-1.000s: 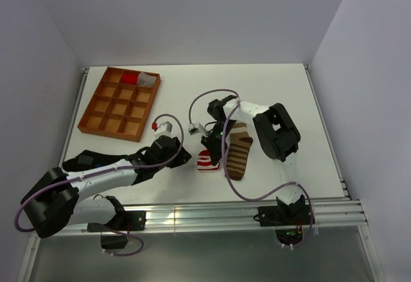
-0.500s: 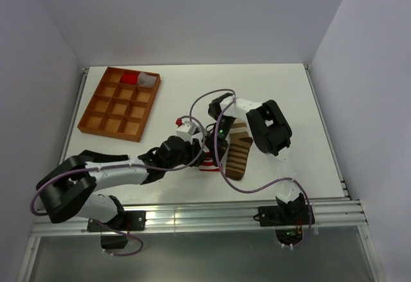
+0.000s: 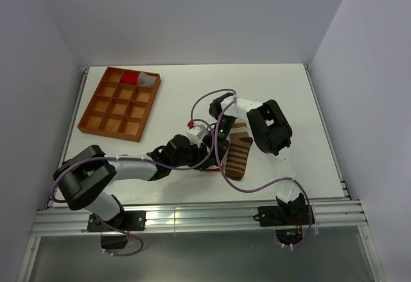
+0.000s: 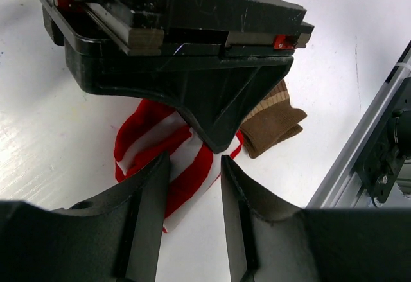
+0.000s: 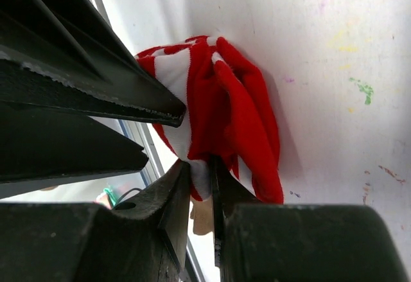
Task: Roll the socks
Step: Roll the sock at the center of the board, then move the sock to the center of the board, then roll the sock at the center of the board.
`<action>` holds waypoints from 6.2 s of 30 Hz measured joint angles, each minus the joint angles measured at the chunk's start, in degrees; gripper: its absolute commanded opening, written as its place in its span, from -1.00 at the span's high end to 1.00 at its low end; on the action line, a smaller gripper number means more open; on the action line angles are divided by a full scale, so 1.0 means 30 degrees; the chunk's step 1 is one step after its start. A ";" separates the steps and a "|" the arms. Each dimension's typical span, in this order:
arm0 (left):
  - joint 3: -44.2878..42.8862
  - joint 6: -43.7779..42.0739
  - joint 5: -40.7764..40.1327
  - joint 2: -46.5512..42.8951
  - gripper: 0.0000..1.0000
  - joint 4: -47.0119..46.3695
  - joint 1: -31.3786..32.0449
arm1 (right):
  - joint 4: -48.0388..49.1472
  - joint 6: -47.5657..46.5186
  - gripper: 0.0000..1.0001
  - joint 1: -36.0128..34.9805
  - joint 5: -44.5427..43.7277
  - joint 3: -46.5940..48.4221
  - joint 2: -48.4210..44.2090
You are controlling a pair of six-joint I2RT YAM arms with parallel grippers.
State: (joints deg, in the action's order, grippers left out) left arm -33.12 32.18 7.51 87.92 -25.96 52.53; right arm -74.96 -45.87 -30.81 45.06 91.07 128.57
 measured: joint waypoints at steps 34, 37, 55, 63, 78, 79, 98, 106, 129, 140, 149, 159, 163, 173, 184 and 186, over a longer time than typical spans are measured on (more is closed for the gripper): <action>-0.1479 0.1559 0.0874 0.2288 0.99 0.0809 -0.0219 | 0.4714 0.3410 -0.10 0.0248 -0.1858 -0.4124 -0.3570; -0.1683 0.2208 0.0750 0.2528 0.99 0.0954 -0.0219 | 0.5457 0.3585 -0.12 0.0284 -0.2157 -0.4699 -0.4284; -0.3060 0.4648 0.0364 0.3417 0.99 0.2470 -0.0211 | 0.8765 0.3978 -0.09 0.4226 -0.3563 -0.6178 -0.6863; -0.4007 0.5231 0.0561 0.3883 0.99 0.3694 -0.0219 | 0.9318 0.4226 -0.08 0.4612 -0.4794 -0.7074 -0.6812; -0.5603 0.6251 0.3220 0.4932 0.99 0.6295 -0.1464 | 1.0885 0.3446 -0.10 0.6273 -0.8116 -0.8677 -0.9020; -0.5654 0.6251 0.3585 0.5013 0.99 0.6404 -0.1610 | 1.0885 0.3235 -0.10 0.6280 -0.8014 -0.8830 -0.9391; -0.7606 0.6229 0.8255 0.7096 0.99 0.8699 -0.2703 | 1.1089 -0.2390 -0.37 0.1275 -0.3832 -1.3784 -1.7245; -0.7803 0.6266 0.9216 0.7497 0.99 0.8816 -0.2769 | 1.2167 -0.2667 -0.40 -0.1311 -0.4772 -1.4972 -1.7784; -0.7329 0.7359 1.0025 0.7664 0.99 0.7992 -0.2776 | 1.4542 -0.1435 -0.22 -0.5246 -0.7752 -1.5752 -1.6152; -0.6462 0.8284 1.0163 0.7526 0.67 0.6535 -0.2820 | 1.4331 -0.0313 0.53 -0.5326 -0.8225 -1.5110 -1.4826; -0.3738 0.9857 0.8604 0.5690 0.26 0.3920 -0.3104 | 1.3041 0.0583 0.57 -0.3971 -0.5938 -1.3092 -1.2458; -0.2805 1.0091 0.6120 0.3920 -0.04 0.4167 -0.3351 | 1.0222 0.1202 0.57 -0.1851 -0.3053 -1.0251 -0.9245; -0.1938 1.0178 0.4801 0.2659 -0.08 0.4648 -0.3475 | 0.9479 0.1494 0.57 -0.1494 -0.2608 -0.9471 -0.8400; 0.1472 1.1125 0.1195 -0.1909 -0.14 0.5319 -0.3402 | 0.8386 0.2863 0.60 -0.0925 -0.2018 -0.8357 -0.7067; 0.3177 1.6065 -0.4211 -0.4073 -0.16 0.3082 0.1588 | 0.8036 0.4801 0.67 -0.0051 -0.0969 -0.7934 -0.6156; 0.3184 1.6961 -0.5166 -0.3614 -0.17 0.2390 0.2470 | 0.8029 0.5078 0.68 0.0168 -0.0721 -0.7934 -0.6047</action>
State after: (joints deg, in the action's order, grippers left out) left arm -23.57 83.07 -7.99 77.08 -18.79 59.94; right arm -50.87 -30.63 -30.30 42.89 67.26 110.43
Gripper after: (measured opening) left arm 0.580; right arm 0.309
